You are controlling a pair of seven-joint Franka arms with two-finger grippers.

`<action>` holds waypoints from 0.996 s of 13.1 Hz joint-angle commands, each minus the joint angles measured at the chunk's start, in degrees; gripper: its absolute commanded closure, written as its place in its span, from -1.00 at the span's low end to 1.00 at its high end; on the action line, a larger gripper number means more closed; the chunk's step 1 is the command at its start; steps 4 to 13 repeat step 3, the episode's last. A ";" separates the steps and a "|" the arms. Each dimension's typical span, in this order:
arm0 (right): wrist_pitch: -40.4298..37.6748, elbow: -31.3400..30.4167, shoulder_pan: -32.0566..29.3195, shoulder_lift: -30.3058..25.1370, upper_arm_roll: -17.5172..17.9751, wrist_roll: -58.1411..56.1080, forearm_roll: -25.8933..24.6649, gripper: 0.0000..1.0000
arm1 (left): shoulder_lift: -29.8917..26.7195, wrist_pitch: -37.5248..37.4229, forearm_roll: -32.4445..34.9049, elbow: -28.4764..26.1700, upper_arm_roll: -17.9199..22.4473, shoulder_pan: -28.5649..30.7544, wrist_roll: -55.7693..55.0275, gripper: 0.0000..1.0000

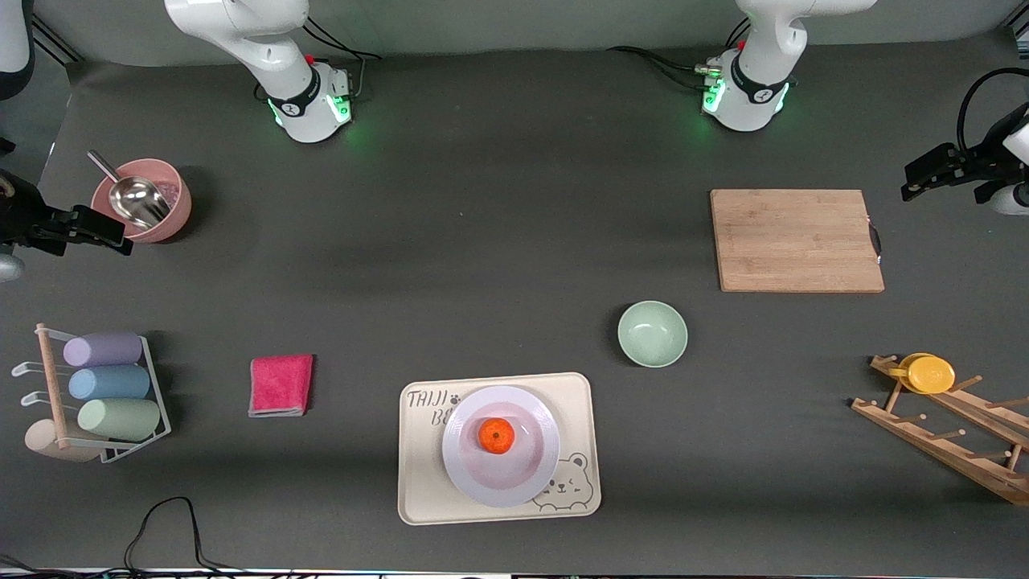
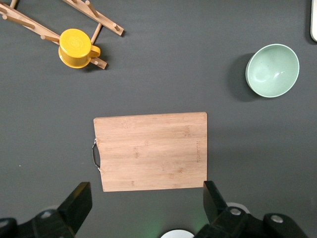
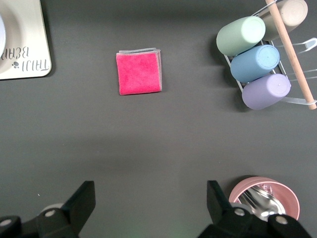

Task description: Place orange and plate with both arms

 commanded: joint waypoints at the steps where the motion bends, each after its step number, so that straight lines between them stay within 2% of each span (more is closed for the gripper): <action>1: -1.22 -0.84 0.47 -1.30 -0.17 2.01 -1.24 -1.00 | -0.25 -0.13 0.53 -0.09 -0.39 0.24 -0.37 -1.00; 13: -1.14 -0.84 0.47 -1.21 -0.17 1.92 -1.33 -1.00 | -0.25 0.05 0.62 -0.08 -0.39 0.24 -0.37 -1.00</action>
